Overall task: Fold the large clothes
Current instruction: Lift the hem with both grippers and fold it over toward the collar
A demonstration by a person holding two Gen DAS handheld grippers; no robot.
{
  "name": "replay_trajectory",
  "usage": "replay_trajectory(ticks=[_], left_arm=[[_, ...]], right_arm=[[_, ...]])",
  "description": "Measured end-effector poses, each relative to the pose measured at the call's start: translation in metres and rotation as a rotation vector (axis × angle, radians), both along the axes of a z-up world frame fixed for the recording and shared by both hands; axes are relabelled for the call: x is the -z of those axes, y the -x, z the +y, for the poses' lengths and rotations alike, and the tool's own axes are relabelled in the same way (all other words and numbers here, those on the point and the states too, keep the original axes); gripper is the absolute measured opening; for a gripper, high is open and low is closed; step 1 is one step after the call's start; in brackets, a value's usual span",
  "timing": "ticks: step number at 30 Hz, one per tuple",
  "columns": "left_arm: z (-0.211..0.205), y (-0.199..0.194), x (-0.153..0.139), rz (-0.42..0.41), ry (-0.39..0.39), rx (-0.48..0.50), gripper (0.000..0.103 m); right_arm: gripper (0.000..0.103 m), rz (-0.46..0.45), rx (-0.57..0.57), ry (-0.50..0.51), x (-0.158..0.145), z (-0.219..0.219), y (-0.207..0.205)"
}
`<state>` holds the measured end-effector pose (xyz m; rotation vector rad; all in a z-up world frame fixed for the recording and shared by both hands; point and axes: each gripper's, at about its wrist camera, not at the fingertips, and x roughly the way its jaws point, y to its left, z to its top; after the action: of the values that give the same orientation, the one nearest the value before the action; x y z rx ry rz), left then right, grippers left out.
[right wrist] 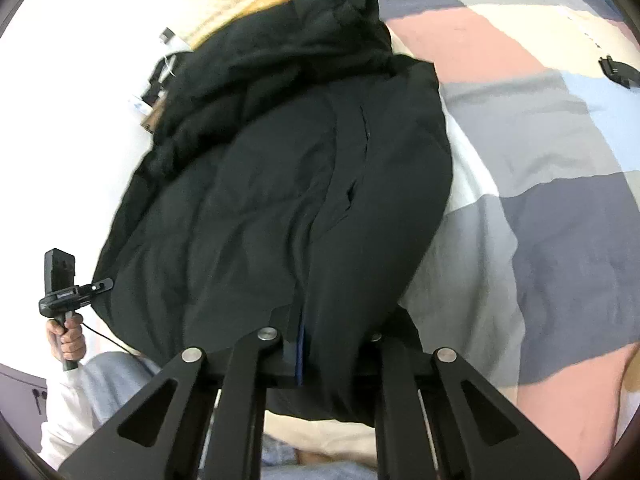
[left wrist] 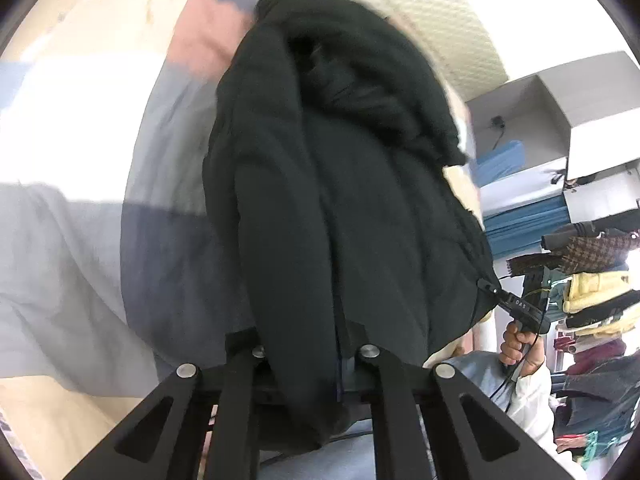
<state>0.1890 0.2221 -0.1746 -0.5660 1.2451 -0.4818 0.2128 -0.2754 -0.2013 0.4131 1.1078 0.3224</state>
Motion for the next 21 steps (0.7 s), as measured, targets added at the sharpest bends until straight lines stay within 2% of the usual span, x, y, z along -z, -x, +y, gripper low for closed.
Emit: replay_trajectory(ticks=[2,5,10,13,21], left_arm=[[-0.003,0.004,-0.019,-0.028,-0.007,-0.012,0.009],[-0.004,0.013,-0.04,-0.023,-0.049,-0.04,0.008],[0.005,0.035,-0.078,-0.055,-0.055,-0.1,0.007],[0.013,0.052,-0.097,-0.079,-0.04,-0.14,0.006],[0.031,0.097,-0.117,-0.091,-0.008,-0.178,0.006]], right_arm=[[0.009,-0.032,-0.013,-0.002,-0.018,-0.003,0.007],[0.007,-0.094,-0.013,-0.026,-0.048,-0.017,0.019],[0.006,-0.18,-0.033,-0.055,-0.088,-0.029,0.039],[0.005,-0.211,-0.033,-0.074,-0.1,-0.034,0.056],[0.005,-0.271,-0.025,-0.134,-0.123,-0.044,0.115]])
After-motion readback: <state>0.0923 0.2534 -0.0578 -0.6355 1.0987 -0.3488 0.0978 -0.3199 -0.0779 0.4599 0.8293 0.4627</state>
